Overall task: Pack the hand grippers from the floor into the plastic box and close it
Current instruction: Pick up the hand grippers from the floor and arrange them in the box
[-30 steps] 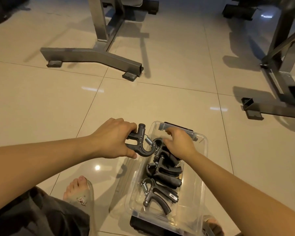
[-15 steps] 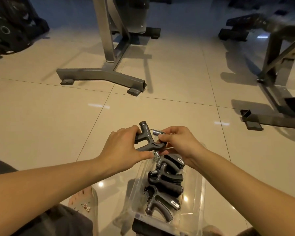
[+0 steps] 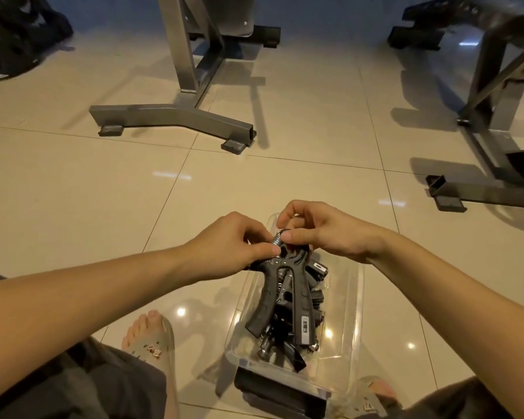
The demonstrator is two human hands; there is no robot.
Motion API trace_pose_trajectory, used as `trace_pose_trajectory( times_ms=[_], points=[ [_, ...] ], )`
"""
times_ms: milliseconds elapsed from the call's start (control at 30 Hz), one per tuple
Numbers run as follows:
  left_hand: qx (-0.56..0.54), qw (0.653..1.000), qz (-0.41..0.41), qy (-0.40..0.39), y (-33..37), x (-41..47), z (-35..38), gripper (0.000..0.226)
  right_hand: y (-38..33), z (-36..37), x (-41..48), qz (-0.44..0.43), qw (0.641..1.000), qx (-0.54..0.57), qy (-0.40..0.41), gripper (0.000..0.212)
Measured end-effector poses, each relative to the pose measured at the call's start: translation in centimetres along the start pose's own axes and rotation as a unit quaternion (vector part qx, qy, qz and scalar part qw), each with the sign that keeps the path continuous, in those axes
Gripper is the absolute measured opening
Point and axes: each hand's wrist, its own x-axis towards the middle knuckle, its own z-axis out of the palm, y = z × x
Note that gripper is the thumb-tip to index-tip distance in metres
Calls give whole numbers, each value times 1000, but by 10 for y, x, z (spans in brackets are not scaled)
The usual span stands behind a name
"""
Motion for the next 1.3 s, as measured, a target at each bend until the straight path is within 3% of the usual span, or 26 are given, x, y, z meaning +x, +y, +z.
trace_pose_trajectory(
  times_ms=[200,467,600,667,767,933,1033,1100,1167,1300],
  points=[
    [-23,998,-51,-3,-4,4,-1,18,9,13,8,11,993,23,112,35],
    [15,990,-82,114,-18,12,-1,21,20,26,5,30,978,52,198,32],
    [-26,979,-106,173,-19,13,-4,23,21,38,1,8,968,-128,214,53],
    [-39,976,-113,184,-17,13,-3,24,21,44,-1,-6,938,-263,227,68],
    [-75,973,-126,179,-16,14,1,26,21,50,-3,-19,903,-348,250,75],
    [-87,983,-108,116,-23,14,3,26,27,53,-1,-18,883,-388,264,60],
    [70,996,-43,22,-38,12,-3,27,40,45,-6,14,892,-388,231,51],
    [254,966,-13,-40,-53,9,0,38,54,41,-11,53,899,-386,202,46],
    [375,922,13,-99,-74,8,13,69,72,43,-14,86,898,-399,165,45],
    [440,875,65,-188,-103,14,37,114,110,60,-15,131,887,-434,94,46]
  ],
)
